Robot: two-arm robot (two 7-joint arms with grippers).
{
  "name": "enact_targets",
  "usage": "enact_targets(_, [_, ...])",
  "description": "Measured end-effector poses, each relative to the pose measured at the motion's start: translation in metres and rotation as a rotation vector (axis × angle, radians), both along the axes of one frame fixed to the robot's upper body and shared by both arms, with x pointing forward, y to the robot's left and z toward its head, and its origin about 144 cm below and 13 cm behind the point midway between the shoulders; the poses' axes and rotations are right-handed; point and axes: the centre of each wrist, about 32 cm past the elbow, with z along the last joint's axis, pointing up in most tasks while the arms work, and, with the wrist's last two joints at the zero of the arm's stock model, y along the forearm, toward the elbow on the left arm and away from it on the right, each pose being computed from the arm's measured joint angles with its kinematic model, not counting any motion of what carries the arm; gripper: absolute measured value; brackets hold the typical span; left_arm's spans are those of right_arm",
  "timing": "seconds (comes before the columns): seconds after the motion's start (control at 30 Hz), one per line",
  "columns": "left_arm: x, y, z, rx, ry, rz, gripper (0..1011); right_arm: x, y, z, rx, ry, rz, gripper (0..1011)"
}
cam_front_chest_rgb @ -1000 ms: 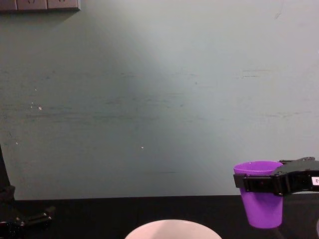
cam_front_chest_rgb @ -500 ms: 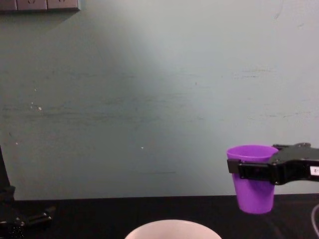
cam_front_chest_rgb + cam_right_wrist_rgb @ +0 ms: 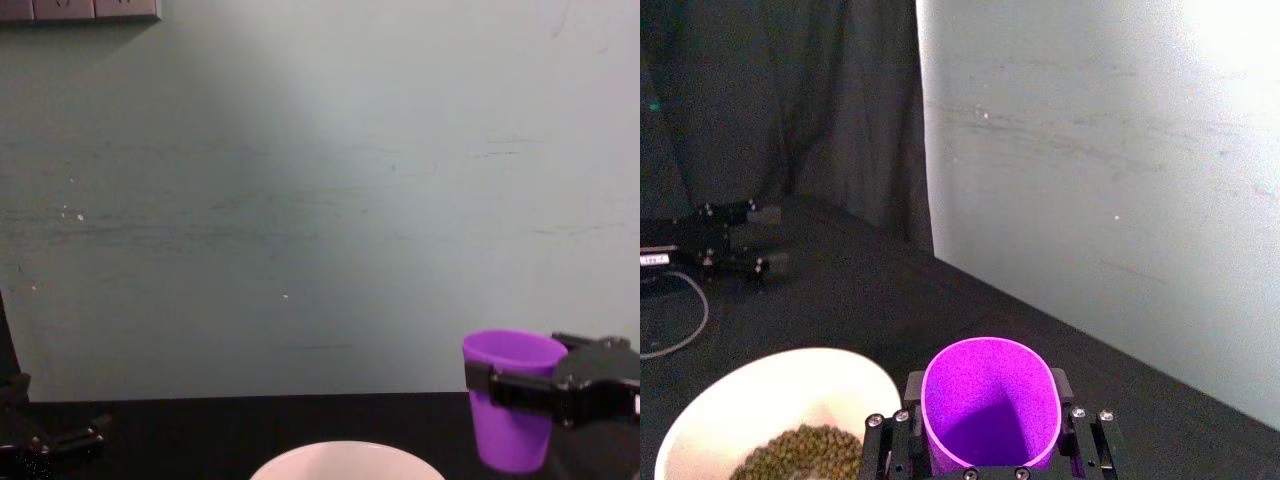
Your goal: Pick up the cup and pour the mung beans from the cup into the bowl.
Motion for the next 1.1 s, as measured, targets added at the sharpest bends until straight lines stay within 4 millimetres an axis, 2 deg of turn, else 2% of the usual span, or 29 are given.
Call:
enact_targets(0.53, [0.000,0.000,0.000,0.000,0.000,0.000,1000,0.003,0.003,-0.048,0.009,0.025,-0.038,722])
enact_targets(1.1, [0.000,0.000,0.000,0.000,0.000,0.000,1000,0.003,0.004,-0.059,0.028,0.035,-0.032,722])
